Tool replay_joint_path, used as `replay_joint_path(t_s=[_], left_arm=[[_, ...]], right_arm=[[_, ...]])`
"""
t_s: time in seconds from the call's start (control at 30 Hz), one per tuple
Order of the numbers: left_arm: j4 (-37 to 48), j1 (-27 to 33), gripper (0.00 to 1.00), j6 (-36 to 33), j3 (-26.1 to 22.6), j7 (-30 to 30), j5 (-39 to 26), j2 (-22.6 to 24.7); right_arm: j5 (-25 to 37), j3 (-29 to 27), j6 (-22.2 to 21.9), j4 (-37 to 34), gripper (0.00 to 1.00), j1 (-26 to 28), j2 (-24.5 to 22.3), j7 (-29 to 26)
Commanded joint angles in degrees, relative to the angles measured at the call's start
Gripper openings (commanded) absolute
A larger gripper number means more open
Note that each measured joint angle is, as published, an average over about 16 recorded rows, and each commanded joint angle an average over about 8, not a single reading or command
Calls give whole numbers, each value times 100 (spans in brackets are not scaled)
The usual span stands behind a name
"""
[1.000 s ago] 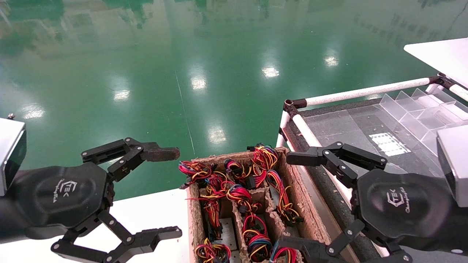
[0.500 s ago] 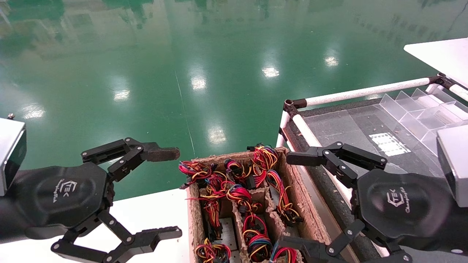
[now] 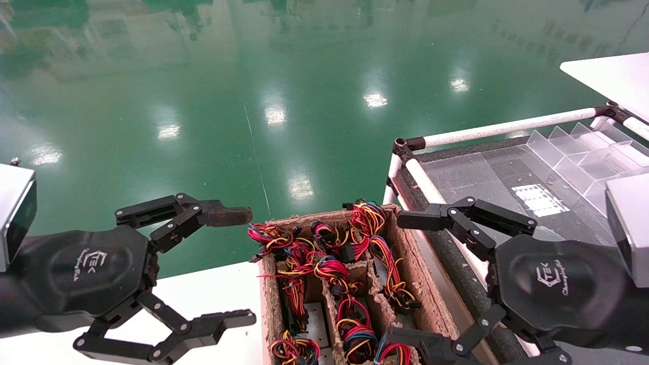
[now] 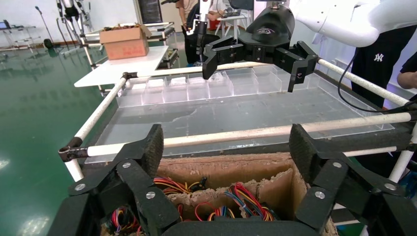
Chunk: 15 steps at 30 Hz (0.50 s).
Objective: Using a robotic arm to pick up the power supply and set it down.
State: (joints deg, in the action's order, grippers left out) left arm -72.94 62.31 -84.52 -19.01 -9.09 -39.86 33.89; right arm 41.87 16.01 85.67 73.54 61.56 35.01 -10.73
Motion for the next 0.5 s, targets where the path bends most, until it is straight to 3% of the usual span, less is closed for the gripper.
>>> replay_joint_path(t_s=[0.03, 0.5], left_arm=[[0, 0, 0, 0, 0, 0, 0, 0], [0, 0, 0, 0, 0, 0, 0, 0]], right_arm=[[0, 0, 0, 0, 100, 0, 0, 0], [0, 0, 0, 0, 100, 0, 0, 0]])
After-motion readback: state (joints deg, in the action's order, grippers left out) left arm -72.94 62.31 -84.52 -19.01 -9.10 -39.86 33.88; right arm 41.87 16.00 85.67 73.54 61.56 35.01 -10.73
